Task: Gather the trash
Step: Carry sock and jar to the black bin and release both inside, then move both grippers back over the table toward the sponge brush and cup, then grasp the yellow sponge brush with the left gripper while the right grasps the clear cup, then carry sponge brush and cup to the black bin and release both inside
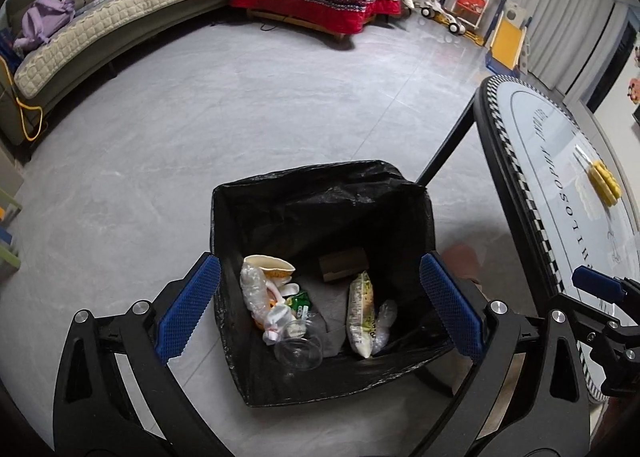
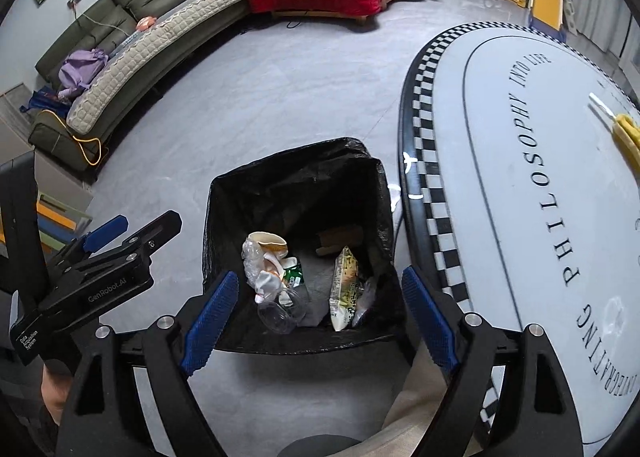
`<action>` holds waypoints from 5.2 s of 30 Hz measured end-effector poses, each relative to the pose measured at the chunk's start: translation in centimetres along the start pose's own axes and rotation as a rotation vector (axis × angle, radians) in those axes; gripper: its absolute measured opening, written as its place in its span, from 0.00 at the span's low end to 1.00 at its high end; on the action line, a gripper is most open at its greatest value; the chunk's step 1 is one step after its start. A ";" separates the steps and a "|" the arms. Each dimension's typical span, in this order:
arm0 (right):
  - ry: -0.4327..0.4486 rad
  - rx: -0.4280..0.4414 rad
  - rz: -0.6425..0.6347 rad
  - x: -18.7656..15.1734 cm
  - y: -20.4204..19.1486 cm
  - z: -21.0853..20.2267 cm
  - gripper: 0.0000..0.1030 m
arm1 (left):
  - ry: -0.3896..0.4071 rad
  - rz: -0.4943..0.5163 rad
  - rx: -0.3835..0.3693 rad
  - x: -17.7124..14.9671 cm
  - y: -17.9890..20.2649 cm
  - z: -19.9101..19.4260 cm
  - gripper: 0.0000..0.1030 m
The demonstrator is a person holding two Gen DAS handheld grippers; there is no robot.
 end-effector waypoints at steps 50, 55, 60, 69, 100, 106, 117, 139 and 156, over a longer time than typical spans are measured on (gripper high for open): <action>0.087 -0.446 0.673 -2.5 52.5 -11.3 0.75 | -0.042 0.702 -0.427 3.4 49.3 7.2 0.94; 0.053 -0.456 0.667 -1.9 54.9 -9.5 0.53 | -0.062 0.747 -0.469 4.2 51.8 8.6 0.94; 0.056 -0.441 0.676 -1.0 56.2 -8.8 0.37 | -0.045 0.828 -0.470 5.1 54.0 9.8 0.94; 0.062 -0.367 0.689 0.4 57.2 -8.6 0.37 | -0.038 1.068 -0.454 5.0 58.2 12.7 0.94; 0.110 -0.294 0.631 1.0 49.9 -10.9 0.37 | -0.207 0.885 -0.514 1.5 56.5 6.9 0.45; 0.102 -0.272 0.578 0.6 44.4 -11.8 0.37 | -0.188 0.823 -0.502 1.9 52.8 4.5 0.45; 0.090 -0.237 0.476 -1.3 33.8 -12.4 0.37 | -0.131 0.705 -0.474 0.8 43.4 0.2 0.45; 0.056 -0.134 0.210 -2.1 14.2 -8.6 0.37 | -0.018 0.477 -0.372 1.5 24.8 -3.9 0.46; -0.080 0.064 0.009 -3.1 -1.9 1.2 0.37 | -0.068 0.158 -0.106 -0.7 3.1 1.2 0.48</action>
Point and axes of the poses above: each gripper's, at about its wrist camera, not at the fingertips, and z roughly the way its jaws point, y to its right, x to its top, the point moved 10 cm from there along z, roughly the way its jaws point, and after that the axes turned 5 degrees about y, right-handed, at the moved point
